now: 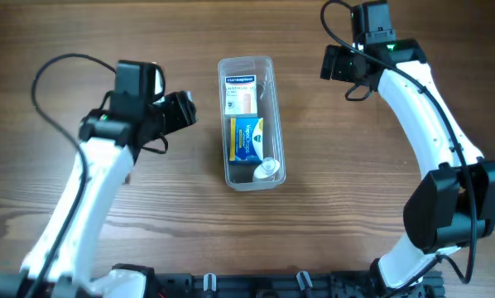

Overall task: Pack container
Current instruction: 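Lift the Zam-Buk tin and carry it right over the container, then lower the Zam-Buk tin into the container and open the left gripper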

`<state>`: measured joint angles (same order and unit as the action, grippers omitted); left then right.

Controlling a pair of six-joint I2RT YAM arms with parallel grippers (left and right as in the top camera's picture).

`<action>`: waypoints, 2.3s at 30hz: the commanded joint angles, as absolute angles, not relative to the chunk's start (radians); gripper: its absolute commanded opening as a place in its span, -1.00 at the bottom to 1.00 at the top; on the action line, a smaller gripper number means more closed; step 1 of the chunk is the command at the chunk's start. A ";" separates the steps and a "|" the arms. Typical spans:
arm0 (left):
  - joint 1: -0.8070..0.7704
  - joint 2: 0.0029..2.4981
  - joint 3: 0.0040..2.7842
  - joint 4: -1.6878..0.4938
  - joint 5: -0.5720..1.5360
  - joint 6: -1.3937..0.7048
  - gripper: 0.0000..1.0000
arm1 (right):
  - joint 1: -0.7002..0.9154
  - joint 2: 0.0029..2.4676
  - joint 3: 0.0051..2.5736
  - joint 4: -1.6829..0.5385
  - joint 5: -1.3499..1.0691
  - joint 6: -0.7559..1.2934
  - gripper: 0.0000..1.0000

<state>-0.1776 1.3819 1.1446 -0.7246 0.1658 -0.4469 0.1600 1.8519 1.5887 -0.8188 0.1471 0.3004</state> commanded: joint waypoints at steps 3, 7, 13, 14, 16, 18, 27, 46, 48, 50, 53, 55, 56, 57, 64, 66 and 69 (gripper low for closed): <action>-0.331 1.276 1.182 -0.693 0.209 -0.522 0.25 | 0.157 1.831 1.602 -0.819 0.156 0.289 0.99; -0.458 1.287 1.182 -0.664 0.200 -0.533 0.26 | 0.158 1.831 1.602 -0.819 0.156 0.289 1.00; -0.617 1.330 1.182 -0.682 0.056 -0.541 0.25 | 0.157 1.831 1.602 -0.819 0.156 0.289 1.00; -0.632 1.338 1.182 -0.688 0.041 -0.541 0.25 | 0.158 1.831 1.602 -0.819 0.156 0.289 0.99; -0.652 1.355 1.182 -0.702 0.019 -0.559 0.26 | 0.158 1.831 1.602 -0.819 0.156 0.289 0.99; -0.660 1.373 1.182 -0.716 0.017 -0.584 0.27 | 0.158 1.831 1.602 -0.819 0.156 0.289 0.99; -0.665 1.467 1.182 -0.740 0.017 -0.585 0.25 | 0.158 1.831 1.602 -0.819 0.156 0.289 1.00; -0.670 1.556 1.182 -0.744 -0.050 -0.638 0.11 | 0.158 1.831 1.602 -0.819 0.156 0.289 1.00; -0.680 1.557 1.182 -0.746 -0.051 -0.666 0.11 | 0.158 1.831 1.602 -0.819 0.156 0.289 0.99; -0.697 1.562 1.182 -0.746 -0.051 -0.690 0.11 | 0.158 1.831 1.602 -0.819 0.156 0.289 0.99; -0.721 1.573 1.182 -0.737 -0.060 -0.690 0.11 | 0.157 1.831 1.602 -0.819 0.156 0.289 0.99; -0.740 1.587 1.182 -0.738 -0.093 -0.690 0.11 | 0.157 1.831 1.602 -0.819 0.156 0.289 1.00; -0.750 1.597 1.182 -0.739 -0.115 -0.690 0.10 | 0.158 1.831 1.602 -0.819 0.156 0.289 0.99; -0.753 1.601 1.182 -0.741 -0.126 -0.692 0.10 | 0.158 1.831 1.602 -0.819 0.156 0.289 0.99; -0.756 1.605 1.182 -0.752 -0.156 -0.727 0.10 | 0.157 1.831 1.602 -0.819 0.156 0.289 1.00; -0.756 1.605 1.182 -0.759 -0.163 -0.743 0.10 | 0.158 1.831 1.602 -0.819 0.156 0.289 0.99; -0.756 1.605 1.182 -0.764 -0.174 -0.746 0.25 | 0.158 1.831 1.602 -0.819 0.156 0.289 1.00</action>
